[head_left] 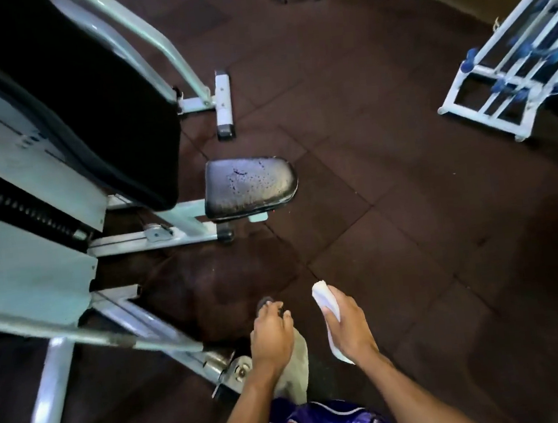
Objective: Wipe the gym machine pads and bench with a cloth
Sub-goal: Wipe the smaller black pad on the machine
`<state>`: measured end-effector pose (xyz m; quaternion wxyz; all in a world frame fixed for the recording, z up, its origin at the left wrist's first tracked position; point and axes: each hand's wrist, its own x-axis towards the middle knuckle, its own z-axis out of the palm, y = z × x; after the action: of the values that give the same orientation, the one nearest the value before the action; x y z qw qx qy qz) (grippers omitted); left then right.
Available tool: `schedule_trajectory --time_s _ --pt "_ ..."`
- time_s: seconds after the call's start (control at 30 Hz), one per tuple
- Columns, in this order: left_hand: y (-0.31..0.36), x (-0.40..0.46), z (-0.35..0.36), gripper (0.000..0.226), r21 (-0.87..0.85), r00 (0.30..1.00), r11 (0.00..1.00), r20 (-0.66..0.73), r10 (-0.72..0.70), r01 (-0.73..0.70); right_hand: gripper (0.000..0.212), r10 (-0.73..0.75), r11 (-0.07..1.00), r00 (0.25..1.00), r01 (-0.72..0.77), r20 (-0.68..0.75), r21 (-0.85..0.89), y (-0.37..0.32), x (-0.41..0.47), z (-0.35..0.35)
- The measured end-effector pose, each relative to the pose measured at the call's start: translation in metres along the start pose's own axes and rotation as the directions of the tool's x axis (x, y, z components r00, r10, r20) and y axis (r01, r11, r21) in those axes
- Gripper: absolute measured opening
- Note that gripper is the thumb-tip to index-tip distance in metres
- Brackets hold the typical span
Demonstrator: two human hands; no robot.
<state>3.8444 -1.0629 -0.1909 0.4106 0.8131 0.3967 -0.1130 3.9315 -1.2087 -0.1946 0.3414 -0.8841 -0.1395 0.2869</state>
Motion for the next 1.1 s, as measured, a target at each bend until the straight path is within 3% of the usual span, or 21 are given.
schedule_trajectory --time_s 0.2,0.37,0.5,0.73,0.97,1.1 --pt "0.051 0.121 -0.050 0.039 0.091 0.999 0.995 0.028 0.032 -0.034 0.039 -0.014 0.998 0.998 0.017 -0.057 0.057 -0.048 0.117 -0.020" --pt "0.080 0.208 -0.085 0.039 0.122 0.999 0.992 0.026 0.019 -0.022 0.045 0.021 0.999 1.000 -0.021 -0.022 0.030 -0.071 0.212 -0.021" --pt "0.088 0.271 -0.099 0.039 0.126 1.000 0.992 -0.016 -0.011 0.013 0.045 -0.031 0.999 1.000 0.031 0.002 0.008 -0.086 0.281 -0.021" --pt "0.062 0.397 -0.087 0.039 0.149 0.976 0.989 -0.216 0.010 0.023 0.047 -0.110 0.994 0.994 0.110 0.011 -0.015 -0.062 0.411 0.014" --pt "0.014 0.508 -0.059 0.047 0.305 0.955 0.947 -0.237 0.180 -0.103 0.050 -0.156 0.987 0.975 0.146 -0.160 -0.073 -0.038 0.516 0.070" --pt "-0.017 0.556 -0.055 0.053 0.412 0.933 0.896 -0.229 0.278 -0.165 0.055 -0.174 0.958 0.958 0.111 -0.227 -0.265 -0.039 0.573 0.102"
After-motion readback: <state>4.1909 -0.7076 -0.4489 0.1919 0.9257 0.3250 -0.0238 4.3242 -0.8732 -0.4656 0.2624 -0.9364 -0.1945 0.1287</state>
